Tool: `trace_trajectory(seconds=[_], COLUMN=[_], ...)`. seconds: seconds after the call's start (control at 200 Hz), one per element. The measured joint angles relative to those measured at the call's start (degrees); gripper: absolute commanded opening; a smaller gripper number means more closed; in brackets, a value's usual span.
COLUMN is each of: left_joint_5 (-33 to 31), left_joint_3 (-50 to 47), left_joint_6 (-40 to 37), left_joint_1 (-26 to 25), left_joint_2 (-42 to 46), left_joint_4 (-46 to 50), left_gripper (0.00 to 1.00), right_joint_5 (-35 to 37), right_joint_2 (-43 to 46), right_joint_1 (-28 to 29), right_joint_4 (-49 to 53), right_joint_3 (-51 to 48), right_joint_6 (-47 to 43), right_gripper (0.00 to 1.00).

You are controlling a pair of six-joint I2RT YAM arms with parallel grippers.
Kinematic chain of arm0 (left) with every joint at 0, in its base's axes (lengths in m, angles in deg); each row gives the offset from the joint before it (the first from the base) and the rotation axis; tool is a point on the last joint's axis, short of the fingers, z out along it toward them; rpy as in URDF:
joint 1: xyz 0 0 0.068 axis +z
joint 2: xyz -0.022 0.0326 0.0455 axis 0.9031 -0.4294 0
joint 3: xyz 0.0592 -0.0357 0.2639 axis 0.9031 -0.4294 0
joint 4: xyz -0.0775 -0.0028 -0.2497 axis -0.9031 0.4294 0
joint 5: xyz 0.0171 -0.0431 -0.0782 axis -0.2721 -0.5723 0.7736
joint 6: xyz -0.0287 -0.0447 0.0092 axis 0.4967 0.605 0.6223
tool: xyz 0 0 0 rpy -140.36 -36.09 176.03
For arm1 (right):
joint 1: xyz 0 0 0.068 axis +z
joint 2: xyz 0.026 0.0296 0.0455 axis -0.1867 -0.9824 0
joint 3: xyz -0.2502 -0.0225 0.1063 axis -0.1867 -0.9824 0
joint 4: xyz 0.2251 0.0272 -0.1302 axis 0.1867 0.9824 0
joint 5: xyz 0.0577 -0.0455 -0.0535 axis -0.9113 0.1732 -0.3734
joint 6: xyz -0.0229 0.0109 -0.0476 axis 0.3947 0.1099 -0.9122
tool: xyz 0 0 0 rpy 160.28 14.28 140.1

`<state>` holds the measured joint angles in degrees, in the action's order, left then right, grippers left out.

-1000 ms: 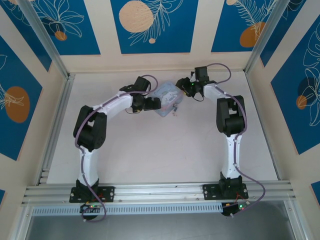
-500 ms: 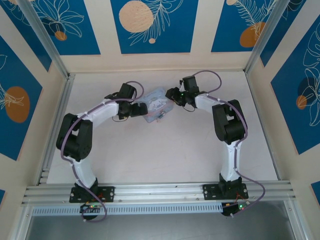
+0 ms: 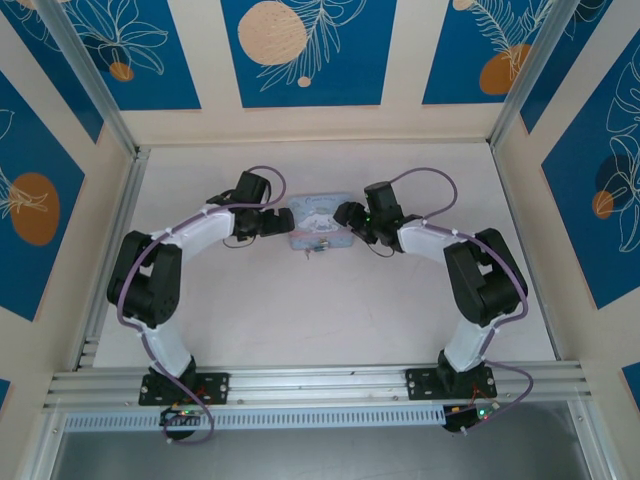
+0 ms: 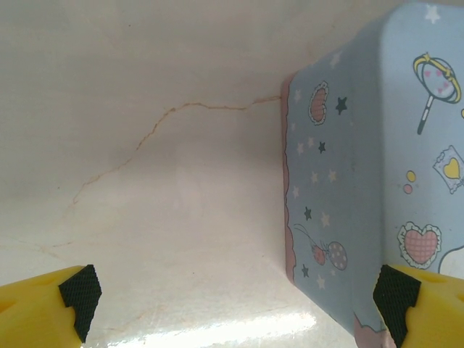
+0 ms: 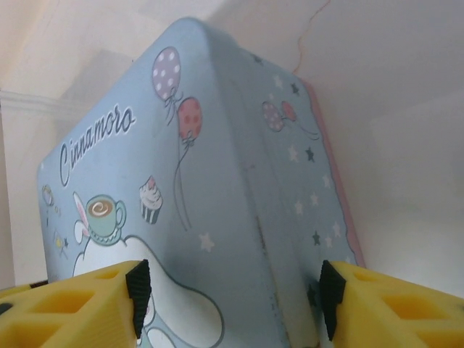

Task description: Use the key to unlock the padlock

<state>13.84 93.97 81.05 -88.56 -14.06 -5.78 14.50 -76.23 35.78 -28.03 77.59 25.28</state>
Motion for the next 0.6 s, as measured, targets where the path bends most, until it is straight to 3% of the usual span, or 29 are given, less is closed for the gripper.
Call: trace_trajectory(seconds=[0.33, 0.6], left_joint_5=[-0.04, 5.66], left_joint_3=[1.86, 2.34], left_joint_6=[-0.15, 0.09], left_joint_1=[0.0, -1.44], left_joint_2=[-1.18, -2.6], left_joint_4=[0.85, -1.27], left_gripper=[0.99, 0.99], right_joint_5=[-0.35, -8.9], right_joint_2=[-0.66, -11.82], right_joint_1=[-0.42, -1.46], right_joint_4=[-1.2, 1.29], right_joint_3=[0.22, 16.22], right_joint_6=[1.4, 1.03], right_gripper=[0.67, 0.69])
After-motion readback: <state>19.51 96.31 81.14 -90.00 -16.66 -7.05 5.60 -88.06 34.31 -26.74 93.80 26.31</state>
